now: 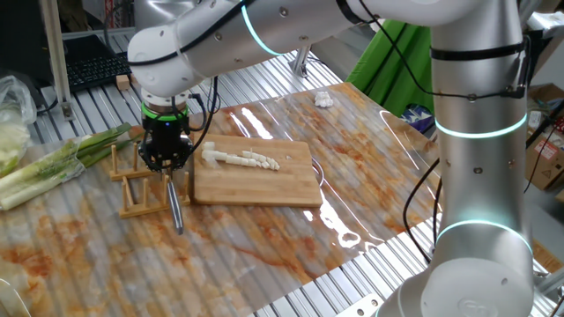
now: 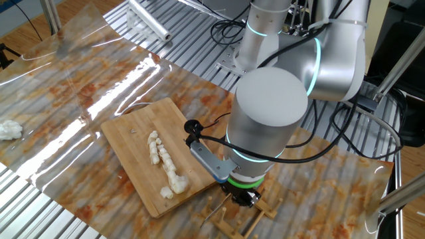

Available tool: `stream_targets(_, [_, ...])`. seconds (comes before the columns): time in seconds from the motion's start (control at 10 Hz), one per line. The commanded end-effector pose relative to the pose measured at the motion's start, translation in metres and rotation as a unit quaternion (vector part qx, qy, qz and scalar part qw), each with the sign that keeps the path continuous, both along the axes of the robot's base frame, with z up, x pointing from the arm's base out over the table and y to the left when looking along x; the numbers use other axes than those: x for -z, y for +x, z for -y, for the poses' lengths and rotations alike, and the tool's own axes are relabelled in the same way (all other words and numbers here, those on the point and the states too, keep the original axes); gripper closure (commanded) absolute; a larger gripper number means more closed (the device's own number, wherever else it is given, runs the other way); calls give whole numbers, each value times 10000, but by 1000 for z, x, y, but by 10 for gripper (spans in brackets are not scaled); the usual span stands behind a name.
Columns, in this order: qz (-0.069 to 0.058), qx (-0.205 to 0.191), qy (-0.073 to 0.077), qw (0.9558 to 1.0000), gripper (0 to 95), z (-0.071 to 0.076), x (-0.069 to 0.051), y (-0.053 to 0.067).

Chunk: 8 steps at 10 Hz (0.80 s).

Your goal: Chop the scallions

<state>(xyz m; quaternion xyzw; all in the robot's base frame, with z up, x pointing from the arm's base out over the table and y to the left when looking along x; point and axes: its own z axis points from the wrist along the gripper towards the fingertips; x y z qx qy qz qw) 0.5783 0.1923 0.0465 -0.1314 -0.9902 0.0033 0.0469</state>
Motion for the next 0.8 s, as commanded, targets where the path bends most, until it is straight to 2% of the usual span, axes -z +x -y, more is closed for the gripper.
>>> stream_targets(0.1, [-42, 48, -14, 10000, 760, 2, -14, -4])
stream_targets(0.5, [-48, 187, -4, 9998, 760, 9, -53, -12])
stream_targets(0.6, [-47, 58, 17, 10000, 760, 12, -62, -13])
stream_targets(0.8, [-153, -173, 40, 9997, 760, 25, -78, -15])
